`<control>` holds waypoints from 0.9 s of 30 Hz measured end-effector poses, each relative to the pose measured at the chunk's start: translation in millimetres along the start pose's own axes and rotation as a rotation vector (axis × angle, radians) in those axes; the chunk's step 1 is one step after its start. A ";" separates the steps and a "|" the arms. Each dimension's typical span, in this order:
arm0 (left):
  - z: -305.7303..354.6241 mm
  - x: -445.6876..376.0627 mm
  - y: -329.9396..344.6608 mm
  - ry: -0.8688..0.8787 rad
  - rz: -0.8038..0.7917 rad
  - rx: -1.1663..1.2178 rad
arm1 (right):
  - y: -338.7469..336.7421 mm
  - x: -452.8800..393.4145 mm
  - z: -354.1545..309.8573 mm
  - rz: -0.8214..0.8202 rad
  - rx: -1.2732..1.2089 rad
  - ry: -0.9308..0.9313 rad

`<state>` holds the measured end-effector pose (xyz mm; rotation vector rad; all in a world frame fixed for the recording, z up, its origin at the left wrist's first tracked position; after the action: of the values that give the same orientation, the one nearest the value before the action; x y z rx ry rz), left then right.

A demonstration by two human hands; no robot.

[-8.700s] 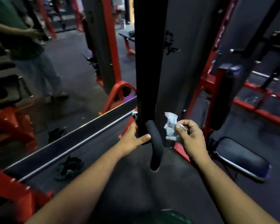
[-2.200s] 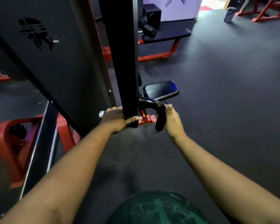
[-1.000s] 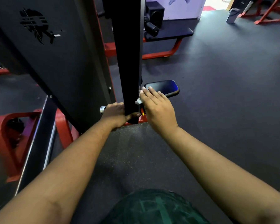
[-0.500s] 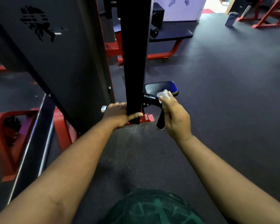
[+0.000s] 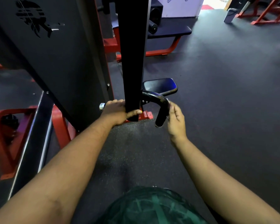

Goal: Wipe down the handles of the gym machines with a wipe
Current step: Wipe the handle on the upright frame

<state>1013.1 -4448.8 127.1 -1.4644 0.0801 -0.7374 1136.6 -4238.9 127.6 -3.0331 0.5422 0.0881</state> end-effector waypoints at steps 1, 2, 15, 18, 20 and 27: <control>-0.2 -0.8 0.6 0.003 0.000 0.006 | 3.0 -4.3 -18.9 -0.004 -0.013 -0.078; -0.1 -0.9 0.4 0.006 0.001 0.013 | 6.3 -7.3 -34.0 -0.014 -0.016 -0.146; -1.0 1.8 -0.8 0.003 0.022 -0.008 | -17.5 -3.7 65.8 -0.098 0.104 0.278; 0.0 2.6 -1.1 0.011 0.038 -0.006 | -29.5 -8.9 36.1 -0.001 0.027 0.198; -0.2 2.8 -2.4 0.016 0.048 0.002 | -37.1 -10.1 -2.0 0.071 0.094 0.019; -1.6 0.8 -0.3 0.037 0.059 -0.001 | -18.2 27.1 -58.3 0.181 0.575 -0.476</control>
<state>1012.8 -4450.6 127.4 -1.4441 0.1510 -0.7168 1170.9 -4235.2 184.7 -2.2919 0.6532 0.5414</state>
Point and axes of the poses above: each hand's wrist, its own x-axis away from the middle knuckle, its own y-axis out of the palm, z = x × y, the point moved 9 cm from there along -x, towards the middle knuckle, and after that the axes turned 11 degrees about -z, right-handed, at the moved point
